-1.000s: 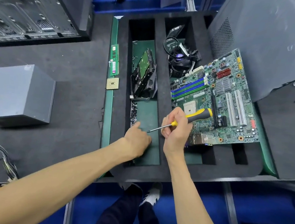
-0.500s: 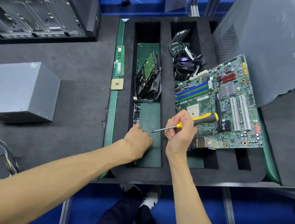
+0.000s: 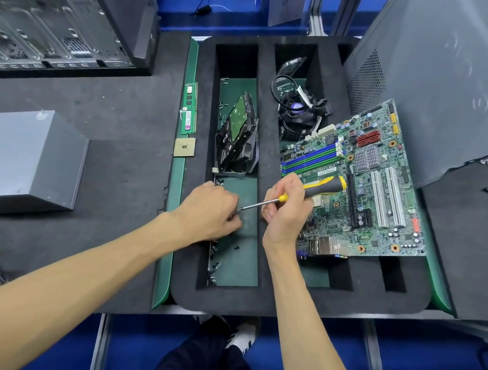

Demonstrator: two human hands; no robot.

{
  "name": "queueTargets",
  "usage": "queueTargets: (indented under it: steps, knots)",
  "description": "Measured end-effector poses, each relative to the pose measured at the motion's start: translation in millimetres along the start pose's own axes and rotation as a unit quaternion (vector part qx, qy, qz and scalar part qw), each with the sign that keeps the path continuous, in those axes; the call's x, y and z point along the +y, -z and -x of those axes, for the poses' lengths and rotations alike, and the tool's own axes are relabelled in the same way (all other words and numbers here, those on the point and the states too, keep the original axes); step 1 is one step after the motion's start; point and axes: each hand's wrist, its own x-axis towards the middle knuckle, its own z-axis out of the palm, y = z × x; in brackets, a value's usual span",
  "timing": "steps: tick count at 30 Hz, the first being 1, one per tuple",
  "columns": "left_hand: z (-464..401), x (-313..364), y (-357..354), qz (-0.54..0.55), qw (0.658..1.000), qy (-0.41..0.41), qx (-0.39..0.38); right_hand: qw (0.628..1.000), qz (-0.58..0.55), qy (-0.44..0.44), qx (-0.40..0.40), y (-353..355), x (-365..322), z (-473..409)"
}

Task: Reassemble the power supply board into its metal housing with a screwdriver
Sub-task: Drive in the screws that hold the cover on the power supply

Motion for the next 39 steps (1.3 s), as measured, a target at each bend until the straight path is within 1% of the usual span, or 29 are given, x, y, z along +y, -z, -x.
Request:
queueTargets:
  steps: [2, 4, 5, 8, 9, 11, 16, 22, 27, 29, 30, 31, 33, 34, 36, 39]
  knots:
    - [2.3, -3.7, 2.5, 0.057, 0.998, -0.023, -0.008, 1.0, -0.007, 0.005, 0.005, -2.2, 0.1, -1.4]
    - [6.1, -11.5, 8.0, 0.172, 0.984, -0.025, -0.027, 1.0, -0.026, -0.002, 0.016, -2.6, -0.4, -2.3]
    - [8.1, -16.8, 11.9, 0.236, 0.971, -0.013, -0.035, 0.999, -0.041, -0.008, 0.024, -1.5, -0.7, -3.0]
    - [13.7, -30.2, 24.0, 0.405, 0.913, 0.028, -0.035, 0.996, -0.072, -0.014, 0.039, 1.8, 0.9, -5.4]
    - [14.0, -32.3, 27.3, 0.435, 0.899, 0.034, -0.031, 0.996, -0.073, -0.014, 0.04, 2.0, 1.5, -5.5]
    - [12.2, -32.0, 31.4, 0.451, 0.891, 0.042, -0.03, 0.997, -0.064, -0.01, 0.04, 1.1, 2.6, -4.7]
    - [3.7, -28.3, 27.1, 0.379, 0.924, 0.059, -0.012, 0.997, -0.063, 0.0, 0.042, 0.2, 1.4, -3.9]
    - [-7.0, -28.0, 21.9, 0.302, 0.951, 0.06, -0.005, 0.997, -0.066, 0.007, 0.041, -0.6, 0.9, -3.5]
    - [-17.4, -24.7, 16.7, 0.152, 0.987, 0.052, -0.025, 0.997, -0.074, 0.001, 0.036, -1.1, 1.5, -2.9]
    - [-17.8, -14.1, 13.0, 0.054, 0.996, 0.05, -0.043, 0.997, -0.073, 0.0, 0.035, -1.3, 1.8, -2.9]
    - [-16.2, -6.2, 9.0, -0.019, 0.997, 0.04, -0.065, 0.997, -0.072, -0.001, 0.036, -1.4, 1.6, -2.9]
    - [-13.3, 2.5, 3.0, -0.1, 0.99, 0.025, -0.096, 0.997, -0.074, -0.003, 0.036, -1.3, 1.7, -2.9]
    - [-6.1, 18.2, -8.4, -0.237, 0.957, -0.004, -0.167, 0.997, -0.076, 0.0, 0.034, -0.7, 2.6, -3.0]
    - [-3.5, 22.8, -12.5, -0.281, 0.941, -0.013, -0.187, 0.997, -0.075, 0.002, 0.031, -0.7, 2.8, -2.9]
    - [-3.1, 26.2, -14.9, -0.316, 0.928, -0.027, -0.197, 0.997, -0.073, 0.006, 0.028, -0.9, 3.0, -3.1]
    - [-3.1, 24.8, -12.8, -0.307, 0.931, -0.039, -0.192, 0.997, -0.07, 0.005, 0.029, -1.1, 3.0, -3.0]
